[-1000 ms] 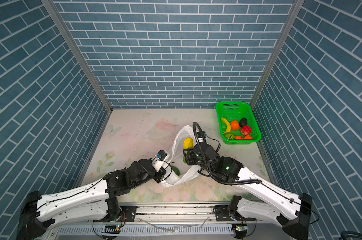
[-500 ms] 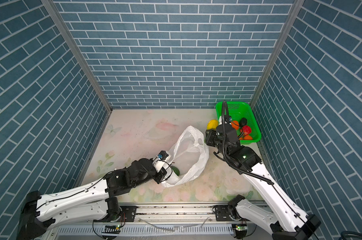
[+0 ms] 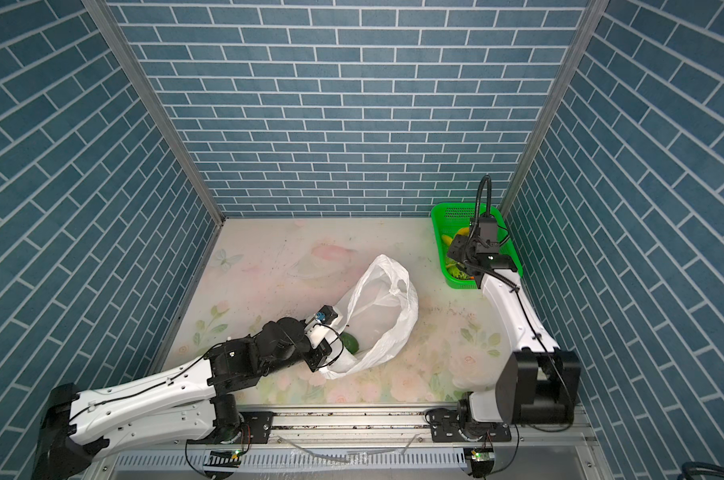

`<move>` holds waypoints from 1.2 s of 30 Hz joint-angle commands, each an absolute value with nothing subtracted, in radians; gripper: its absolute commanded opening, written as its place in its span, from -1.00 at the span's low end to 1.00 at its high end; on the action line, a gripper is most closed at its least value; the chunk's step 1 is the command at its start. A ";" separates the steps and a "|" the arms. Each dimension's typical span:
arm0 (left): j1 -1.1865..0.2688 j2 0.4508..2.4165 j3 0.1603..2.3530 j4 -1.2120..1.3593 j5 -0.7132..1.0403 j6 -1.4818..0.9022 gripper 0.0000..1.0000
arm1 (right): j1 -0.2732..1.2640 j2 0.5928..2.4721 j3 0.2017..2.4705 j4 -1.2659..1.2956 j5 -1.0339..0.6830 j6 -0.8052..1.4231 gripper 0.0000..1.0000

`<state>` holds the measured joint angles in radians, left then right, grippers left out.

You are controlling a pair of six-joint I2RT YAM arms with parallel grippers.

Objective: Untie the knot of the plastic bag and take out the fruit
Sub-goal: 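Lower the papaya into the green basket and open the right gripper, then move the right gripper back into the bag above the green lime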

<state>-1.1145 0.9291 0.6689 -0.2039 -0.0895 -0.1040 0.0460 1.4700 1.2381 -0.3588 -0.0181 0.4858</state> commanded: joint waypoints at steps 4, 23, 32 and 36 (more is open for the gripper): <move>-1.116 0.872 0.694 -0.284 -0.101 -0.100 -1.00 | 0.000 1.723 1.477 -0.291 -0.081 0.370 -0.08; -1.116 0.770 0.664 -0.369 -0.187 -0.136 -1.00 | -0.037 2.186 1.975 -0.534 -0.075 0.313 0.57; -1.117 0.755 0.657 -0.377 -0.190 -0.133 -1.00 | -0.031 2.058 1.841 -0.499 -0.081 0.343 0.62; -1.116 0.758 0.656 -0.371 -0.187 -0.138 -1.00 | -0.010 1.944 1.737 -0.491 -0.125 0.355 0.62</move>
